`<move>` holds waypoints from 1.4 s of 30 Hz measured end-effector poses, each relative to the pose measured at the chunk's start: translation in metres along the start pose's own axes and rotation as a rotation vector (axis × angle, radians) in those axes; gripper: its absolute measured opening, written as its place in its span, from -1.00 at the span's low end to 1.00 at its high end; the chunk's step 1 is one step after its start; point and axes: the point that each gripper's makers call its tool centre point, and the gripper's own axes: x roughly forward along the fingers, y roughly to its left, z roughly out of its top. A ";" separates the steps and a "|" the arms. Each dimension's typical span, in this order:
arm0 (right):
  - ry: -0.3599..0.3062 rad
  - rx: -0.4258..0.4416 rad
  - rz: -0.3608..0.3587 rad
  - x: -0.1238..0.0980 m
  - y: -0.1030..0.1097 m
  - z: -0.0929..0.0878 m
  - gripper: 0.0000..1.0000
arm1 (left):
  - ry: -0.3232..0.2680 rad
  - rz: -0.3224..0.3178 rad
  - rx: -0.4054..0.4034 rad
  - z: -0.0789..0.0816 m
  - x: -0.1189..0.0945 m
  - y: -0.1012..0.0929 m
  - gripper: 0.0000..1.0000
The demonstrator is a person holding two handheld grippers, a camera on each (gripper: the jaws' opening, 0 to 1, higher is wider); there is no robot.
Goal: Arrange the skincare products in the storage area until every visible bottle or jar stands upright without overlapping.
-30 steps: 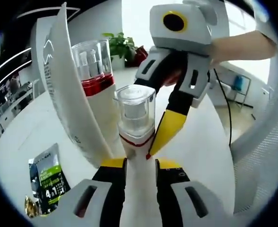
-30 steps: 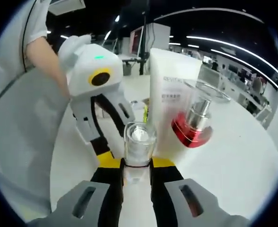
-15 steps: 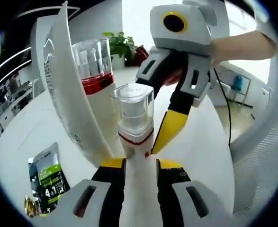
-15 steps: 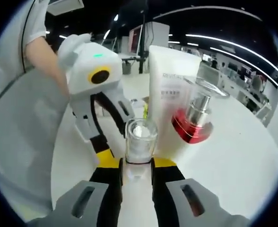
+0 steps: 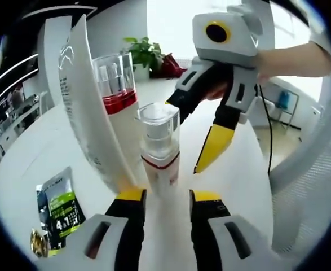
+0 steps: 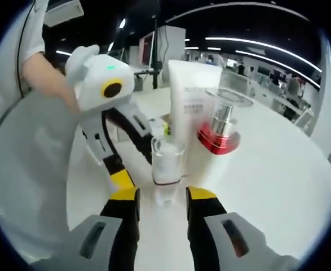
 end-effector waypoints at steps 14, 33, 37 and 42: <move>-0.020 0.098 -0.106 -0.023 0.008 0.008 0.03 | -0.003 0.022 -0.032 -0.001 -0.028 -0.006 -0.39; -0.075 0.213 -0.211 -0.042 0.030 0.021 0.31 | -0.017 0.053 -0.106 -0.014 -0.073 -0.017 0.04; -0.111 0.252 -0.233 -0.048 0.035 0.029 0.36 | -0.018 0.060 -0.115 -0.018 -0.086 -0.020 0.13; -0.128 0.275 -0.264 -0.053 0.046 0.037 0.42 | -0.024 0.078 -0.134 -0.025 -0.104 -0.020 0.22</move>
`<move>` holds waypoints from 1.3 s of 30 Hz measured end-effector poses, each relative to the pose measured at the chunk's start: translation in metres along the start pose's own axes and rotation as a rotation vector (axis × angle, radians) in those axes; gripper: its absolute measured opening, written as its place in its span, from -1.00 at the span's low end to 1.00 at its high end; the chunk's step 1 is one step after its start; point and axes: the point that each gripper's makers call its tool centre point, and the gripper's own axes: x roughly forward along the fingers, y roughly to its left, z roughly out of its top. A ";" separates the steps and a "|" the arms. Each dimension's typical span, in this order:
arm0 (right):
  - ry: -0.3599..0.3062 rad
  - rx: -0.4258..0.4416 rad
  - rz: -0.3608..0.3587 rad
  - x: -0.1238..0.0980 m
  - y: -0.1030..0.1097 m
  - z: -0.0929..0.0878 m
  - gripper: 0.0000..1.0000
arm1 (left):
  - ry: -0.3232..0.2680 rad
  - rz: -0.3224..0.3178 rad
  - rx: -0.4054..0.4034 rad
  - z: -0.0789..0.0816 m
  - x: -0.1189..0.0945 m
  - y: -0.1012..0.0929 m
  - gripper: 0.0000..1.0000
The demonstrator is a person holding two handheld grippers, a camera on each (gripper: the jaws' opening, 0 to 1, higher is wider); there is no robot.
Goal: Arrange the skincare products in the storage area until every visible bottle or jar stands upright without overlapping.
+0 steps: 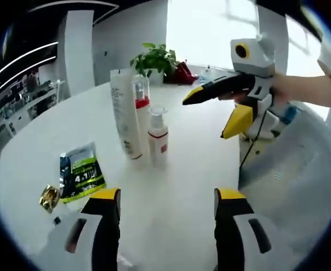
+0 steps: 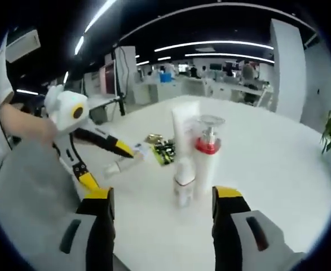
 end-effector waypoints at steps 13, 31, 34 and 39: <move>-0.023 0.070 -0.036 -0.012 0.022 0.001 0.58 | -0.032 0.040 -0.106 -0.019 -0.057 -0.003 0.56; 0.005 0.095 -0.104 -0.013 0.025 -0.004 0.86 | -0.039 0.162 -0.200 -0.049 -0.115 0.014 0.85; 0.017 0.094 -0.102 -0.012 0.027 -0.007 0.90 | -0.048 0.181 -0.212 -0.051 -0.127 0.017 0.89; 0.034 0.074 -0.094 -0.011 0.029 -0.009 0.99 | -0.063 0.226 -0.226 -0.057 -0.141 0.028 0.94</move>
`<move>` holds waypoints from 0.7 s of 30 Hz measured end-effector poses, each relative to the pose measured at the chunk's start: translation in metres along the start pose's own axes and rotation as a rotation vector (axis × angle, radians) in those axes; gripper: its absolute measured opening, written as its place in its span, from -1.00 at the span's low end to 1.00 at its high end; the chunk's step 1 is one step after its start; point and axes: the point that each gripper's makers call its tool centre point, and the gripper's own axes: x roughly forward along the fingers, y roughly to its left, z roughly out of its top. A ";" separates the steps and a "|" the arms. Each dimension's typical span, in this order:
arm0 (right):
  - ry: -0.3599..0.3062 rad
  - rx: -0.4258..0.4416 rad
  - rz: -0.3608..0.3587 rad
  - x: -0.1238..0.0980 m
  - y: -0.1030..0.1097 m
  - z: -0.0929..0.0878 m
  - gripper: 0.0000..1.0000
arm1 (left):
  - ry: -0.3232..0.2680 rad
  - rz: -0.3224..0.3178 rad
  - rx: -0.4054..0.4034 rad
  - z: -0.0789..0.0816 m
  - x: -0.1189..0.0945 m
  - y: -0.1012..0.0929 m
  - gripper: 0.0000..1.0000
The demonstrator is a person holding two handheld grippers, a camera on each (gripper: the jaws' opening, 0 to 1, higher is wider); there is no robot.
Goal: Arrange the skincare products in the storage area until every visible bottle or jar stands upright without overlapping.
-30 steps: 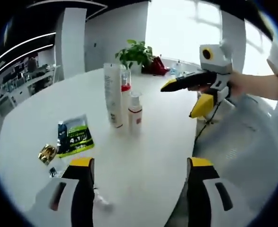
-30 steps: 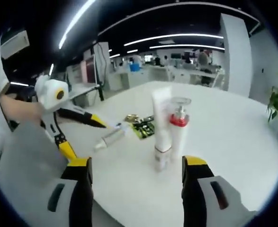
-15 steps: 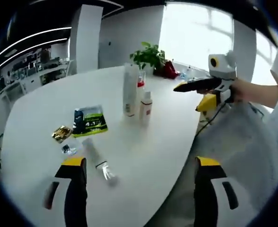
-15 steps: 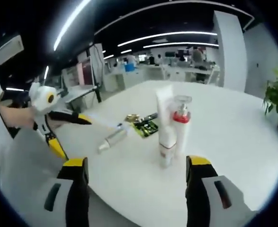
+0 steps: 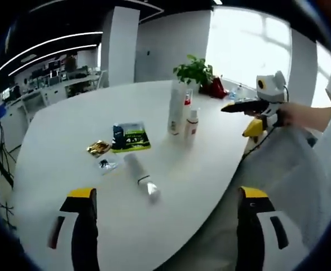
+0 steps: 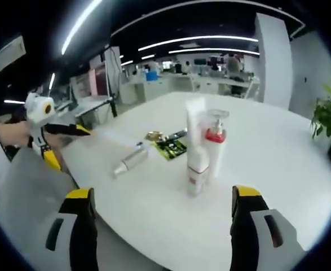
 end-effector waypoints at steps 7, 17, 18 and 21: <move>0.010 0.004 -0.012 0.001 -0.002 -0.003 0.99 | 0.003 0.028 -0.009 -0.004 -0.002 0.007 0.98; 0.017 0.004 -0.001 0.001 0.002 -0.004 0.99 | 0.002 -0.005 0.024 0.009 0.000 0.008 0.98; 0.021 -0.001 -0.001 0.001 0.003 -0.004 0.99 | 0.000 -0.017 0.022 0.011 0.002 0.005 0.98; 0.025 -0.006 0.001 0.000 0.004 -0.005 0.99 | -0.007 -0.029 0.026 0.016 0.005 0.002 0.98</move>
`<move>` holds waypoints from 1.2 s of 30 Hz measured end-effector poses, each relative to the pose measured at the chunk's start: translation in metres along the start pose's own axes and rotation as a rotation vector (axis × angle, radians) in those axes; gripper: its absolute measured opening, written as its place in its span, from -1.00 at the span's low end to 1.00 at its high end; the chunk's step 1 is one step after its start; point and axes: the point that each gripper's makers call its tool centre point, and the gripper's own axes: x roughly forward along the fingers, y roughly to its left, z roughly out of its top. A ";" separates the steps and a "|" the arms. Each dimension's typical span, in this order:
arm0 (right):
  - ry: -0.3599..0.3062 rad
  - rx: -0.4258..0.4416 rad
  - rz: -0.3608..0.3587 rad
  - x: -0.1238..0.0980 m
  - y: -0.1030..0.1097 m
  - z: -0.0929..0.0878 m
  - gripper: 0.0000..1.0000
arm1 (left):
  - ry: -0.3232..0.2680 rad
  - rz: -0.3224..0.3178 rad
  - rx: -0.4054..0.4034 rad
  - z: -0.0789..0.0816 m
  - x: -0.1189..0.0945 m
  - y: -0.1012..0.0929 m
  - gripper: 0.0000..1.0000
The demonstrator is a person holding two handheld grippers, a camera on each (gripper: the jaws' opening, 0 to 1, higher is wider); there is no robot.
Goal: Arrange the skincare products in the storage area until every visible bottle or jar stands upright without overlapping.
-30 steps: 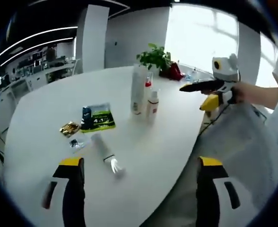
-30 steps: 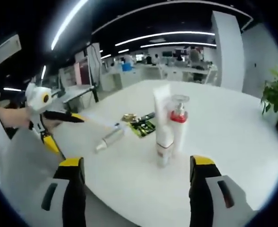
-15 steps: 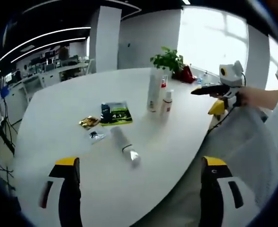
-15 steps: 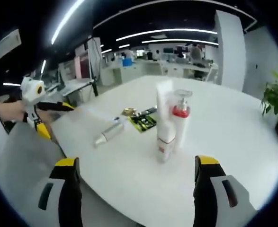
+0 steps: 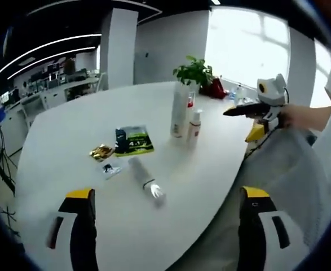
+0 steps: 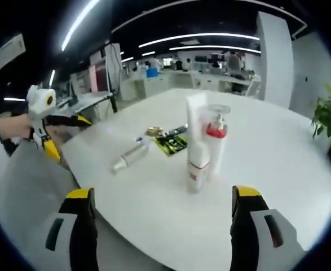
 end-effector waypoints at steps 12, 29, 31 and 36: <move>0.023 -0.011 -0.021 0.000 -0.006 -0.006 0.96 | 0.012 -0.023 0.008 0.030 0.025 -0.004 0.88; 0.035 -0.044 -0.034 -0.001 -0.005 -0.007 0.97 | 0.037 -0.074 0.040 0.084 0.086 -0.024 0.58; 0.034 -0.044 -0.036 -0.001 -0.005 -0.007 0.97 | 0.041 -0.085 0.043 0.088 0.094 -0.025 0.48; 0.042 -0.063 -0.040 -0.002 -0.004 -0.008 0.97 | 0.031 -0.102 0.067 0.107 0.111 -0.033 0.39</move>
